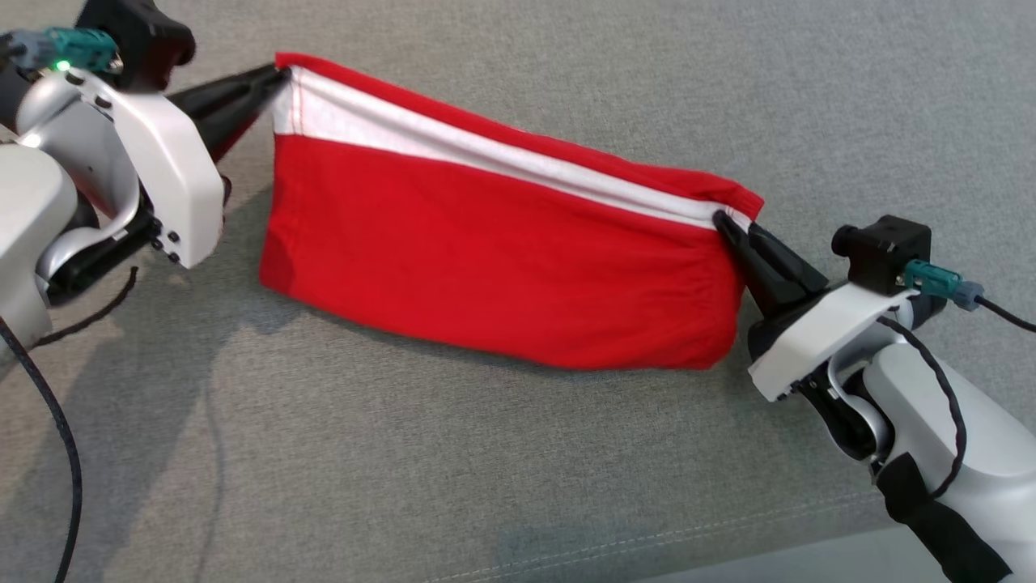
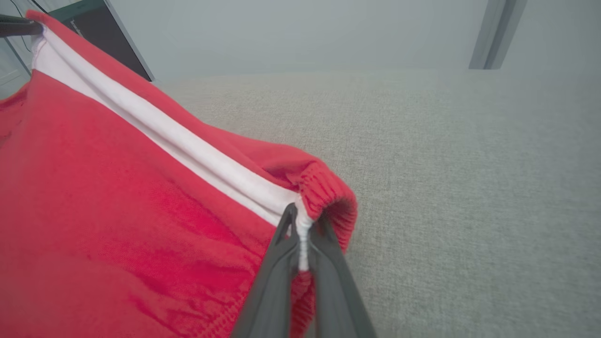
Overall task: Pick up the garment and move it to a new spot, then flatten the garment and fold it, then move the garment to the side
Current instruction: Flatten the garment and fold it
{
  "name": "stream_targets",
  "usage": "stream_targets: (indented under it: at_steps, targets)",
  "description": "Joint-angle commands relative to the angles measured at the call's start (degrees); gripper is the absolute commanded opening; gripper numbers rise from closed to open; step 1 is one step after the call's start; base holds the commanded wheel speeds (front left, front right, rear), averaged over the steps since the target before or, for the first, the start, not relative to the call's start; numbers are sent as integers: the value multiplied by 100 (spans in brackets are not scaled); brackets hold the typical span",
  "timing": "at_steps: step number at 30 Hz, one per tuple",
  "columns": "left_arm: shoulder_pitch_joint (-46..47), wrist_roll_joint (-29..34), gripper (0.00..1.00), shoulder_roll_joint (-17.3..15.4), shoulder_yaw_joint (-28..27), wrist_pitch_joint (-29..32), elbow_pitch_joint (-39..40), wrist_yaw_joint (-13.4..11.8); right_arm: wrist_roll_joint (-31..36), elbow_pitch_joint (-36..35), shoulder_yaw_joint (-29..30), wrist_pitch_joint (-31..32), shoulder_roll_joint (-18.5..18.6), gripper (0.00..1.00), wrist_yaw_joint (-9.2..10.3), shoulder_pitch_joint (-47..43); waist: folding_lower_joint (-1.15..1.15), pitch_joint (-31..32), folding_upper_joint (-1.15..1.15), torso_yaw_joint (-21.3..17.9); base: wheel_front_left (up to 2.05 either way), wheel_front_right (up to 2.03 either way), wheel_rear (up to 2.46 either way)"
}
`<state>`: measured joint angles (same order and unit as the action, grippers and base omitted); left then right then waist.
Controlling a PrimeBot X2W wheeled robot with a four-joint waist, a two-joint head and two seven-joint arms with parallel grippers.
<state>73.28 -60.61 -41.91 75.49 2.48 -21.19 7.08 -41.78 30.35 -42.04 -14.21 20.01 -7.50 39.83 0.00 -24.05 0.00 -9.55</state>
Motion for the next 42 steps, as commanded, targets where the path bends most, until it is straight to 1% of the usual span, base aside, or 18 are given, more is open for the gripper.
stream_targets:
  at_steps: [1,9,17,18,19,20,21,22,27,33,38,42]
  targets:
    - [339,30,0,-146,-233,-47,-66,41,99,-139,98,-77,-30,0,1,20,0,-134,0,-119,0,0,0]
    - [442,35,0,-39,-217,-65,-625,41,445,-243,606,-78,-354,0,1,-31,0,-325,0,-276,0,0,0]
    - [257,29,0,67,-215,-60,-980,41,486,-117,661,-78,-575,0,1,-41,0,-423,0,-318,0,0,0]
    - [231,26,0,81,-215,-77,-983,41,471,-81,649,-78,-588,26,1,-30,0,-430,0,-314,0,0,0]
    - [210,25,13,94,-215,-95,-983,41,462,-62,652,-78,-596,47,1,-17,0,-439,0,-310,0,0,0]
    - [188,31,37,108,-215,-107,-971,41,452,-43,653,-78,-599,100,1,-6,0,-446,0,-302,0,0,0]
    - [164,54,71,119,-215,-100,-943,41,429,-16,647,-78,-604,100,1,-1,0,-449,0,-294,0,0,0]
    - [145,58,100,126,-215,-88,-920,41,419,-14,642,-78,-601,100,1,11,0,-447,0,-282,0,0,0]
    - [48,41,100,145,-215,-184,-870,41,369,3,618,-78,-559,100,1,4,0,-370,0,-233,0,0,0]
    - [-241,44,100,246,-214,-801,-888,41,192,10,566,-78,-399,100,1,-253,0,-66,0,-138,0,0,0]
    - [-587,-110,100,377,-214,-1344,-954,41,39,56,507,-79,-210,100,1,-554,0,255,0,-1,0,0,0]
    - [-782,-218,100,459,-214,-1557,-1006,41,-40,94,492,-79,-135,100,1,-706,0,450,0,100,0,0,0]
